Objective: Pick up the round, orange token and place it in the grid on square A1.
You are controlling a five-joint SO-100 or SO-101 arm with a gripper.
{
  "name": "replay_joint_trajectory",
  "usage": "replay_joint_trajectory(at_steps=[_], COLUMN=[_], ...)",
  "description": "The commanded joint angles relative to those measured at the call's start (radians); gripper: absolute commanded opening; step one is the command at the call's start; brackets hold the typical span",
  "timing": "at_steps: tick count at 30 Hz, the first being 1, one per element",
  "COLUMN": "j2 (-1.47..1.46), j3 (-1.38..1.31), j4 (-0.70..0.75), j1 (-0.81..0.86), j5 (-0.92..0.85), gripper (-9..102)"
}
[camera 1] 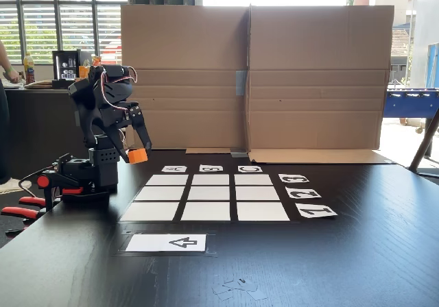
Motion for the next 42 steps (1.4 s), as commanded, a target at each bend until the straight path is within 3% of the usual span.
replay_joint_trajectory(at_steps=[1, 13, 42], j2=[-0.014, -0.207, -0.517], j3=[0.026, 0.064, 0.104], j4=[0.000, -0.028, -0.362], j1=[-0.014, -0.069, -0.087], j5=[-0.014, -0.026, -0.035], gripper=[4, 4, 5])
